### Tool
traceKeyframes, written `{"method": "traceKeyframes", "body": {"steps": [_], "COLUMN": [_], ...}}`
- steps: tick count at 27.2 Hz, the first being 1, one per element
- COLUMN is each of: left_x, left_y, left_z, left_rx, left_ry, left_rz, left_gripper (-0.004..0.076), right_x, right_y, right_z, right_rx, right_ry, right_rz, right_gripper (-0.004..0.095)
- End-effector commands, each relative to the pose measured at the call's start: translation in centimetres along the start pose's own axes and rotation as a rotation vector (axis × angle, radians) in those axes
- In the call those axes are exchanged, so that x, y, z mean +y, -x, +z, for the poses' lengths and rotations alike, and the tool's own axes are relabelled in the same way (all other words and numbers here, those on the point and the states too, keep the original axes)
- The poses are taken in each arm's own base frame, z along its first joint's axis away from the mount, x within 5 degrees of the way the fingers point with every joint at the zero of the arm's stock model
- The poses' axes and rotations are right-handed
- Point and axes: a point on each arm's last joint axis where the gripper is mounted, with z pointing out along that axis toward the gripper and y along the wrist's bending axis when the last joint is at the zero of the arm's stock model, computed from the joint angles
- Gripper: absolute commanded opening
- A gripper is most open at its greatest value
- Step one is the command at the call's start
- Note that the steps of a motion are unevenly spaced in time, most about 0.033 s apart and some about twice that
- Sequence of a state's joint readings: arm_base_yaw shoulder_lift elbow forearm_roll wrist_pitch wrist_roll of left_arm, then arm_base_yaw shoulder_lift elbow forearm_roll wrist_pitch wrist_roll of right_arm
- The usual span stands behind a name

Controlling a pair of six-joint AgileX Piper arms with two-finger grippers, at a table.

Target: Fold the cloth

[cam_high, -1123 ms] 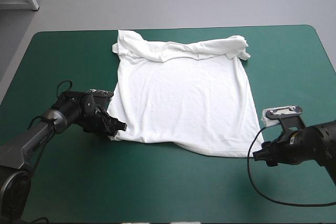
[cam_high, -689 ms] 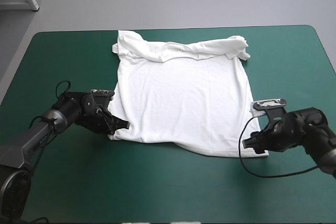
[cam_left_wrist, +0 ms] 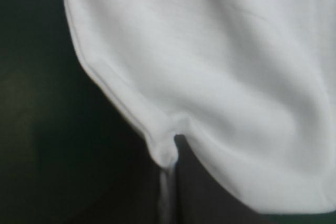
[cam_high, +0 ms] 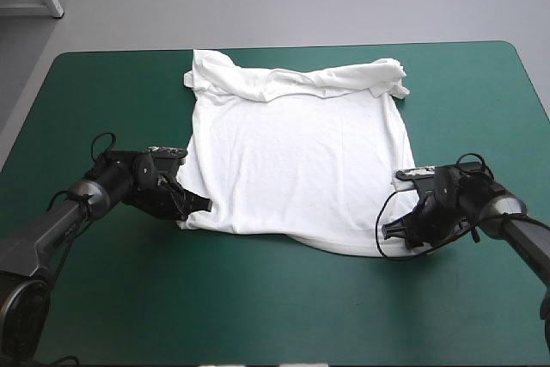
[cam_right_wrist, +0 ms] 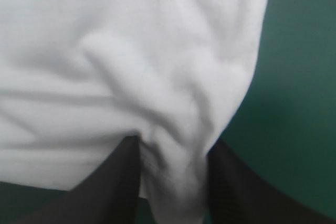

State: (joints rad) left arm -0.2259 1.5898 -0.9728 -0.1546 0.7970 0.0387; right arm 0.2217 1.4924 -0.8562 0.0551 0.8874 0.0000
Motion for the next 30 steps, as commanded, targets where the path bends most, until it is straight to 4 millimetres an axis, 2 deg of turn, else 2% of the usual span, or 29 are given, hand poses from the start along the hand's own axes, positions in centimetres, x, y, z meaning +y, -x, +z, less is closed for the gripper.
{"method": "traceKeyframes", "body": {"steps": [1,3,4,5,6,12,16,19,22,25,30], "left_x": [-0.4,-0.9,-1.2,-1.4,-1.7,-2.5,-3.1,-3.4,-3.5,-3.5,-3.8], "left_y": [0.4,1.4,2.0,2.4,3.0,4.2,3.8,2.5,0.8,-0.7,-3.5], "left_z": [-2.5,-6.4,-9.3,-11.0,-13.8,-23.8,-31.0,-36.5,-40.5,-43.5,-47.7], "left_rx": [-0.085,-0.223,-0.309,-0.353,-0.421,-0.642,-0.857,-1.039,-1.184,-1.318,-1.528], "left_ry": [-0.003,-0.011,-0.012,-0.009,-0.008,0.043,0.065,0.092,0.125,0.155,0.178], "left_rz": [0.018,0.030,0.044,0.057,0.071,0.141,0.185,0.195,0.198,0.216,0.247], "left_gripper": [-0.0007,-0.0008,-0.0008,-0.0008,-0.0008,-0.0008,-0.0008,-0.0008,-0.0008,-0.0008,-0.0008], "right_x": [0.7,0.7,0.8,0.8,0.9,1.2,1.3,1.2,1.1,1.1,1.2], "right_y": [0.6,1.0,1.2,1.4,1.6,1.5,0.5,-0.9,-2.8,-5.1,-8.8], "right_z": [-0.5,-3.1,-5.9,-7.1,-10.0,-21.6,-29.7,-34.7,-39.0,-42.7,-46.7], "right_rx": [-0.111,-0.219,-0.311,-0.352,-0.440,-0.792,-1.041,-1.212,-1.374,-1.520,-1.694], "right_ry": [0.069,0.062,0.063,0.064,0.061,0.050,0.020,-0.017,-0.050,-0.068,-0.094], "right_rz": [0.019,0.011,0.005,0.000,-0.012,-0.049,-0.070,-0.082,-0.084,-0.098,-0.121], "right_gripper": [0.0032,-0.0013,-0.0015,-0.0015,-0.0015,-0.0015,-0.0015,-0.0015,-0.0015,-0.0015,-0.0015]}}
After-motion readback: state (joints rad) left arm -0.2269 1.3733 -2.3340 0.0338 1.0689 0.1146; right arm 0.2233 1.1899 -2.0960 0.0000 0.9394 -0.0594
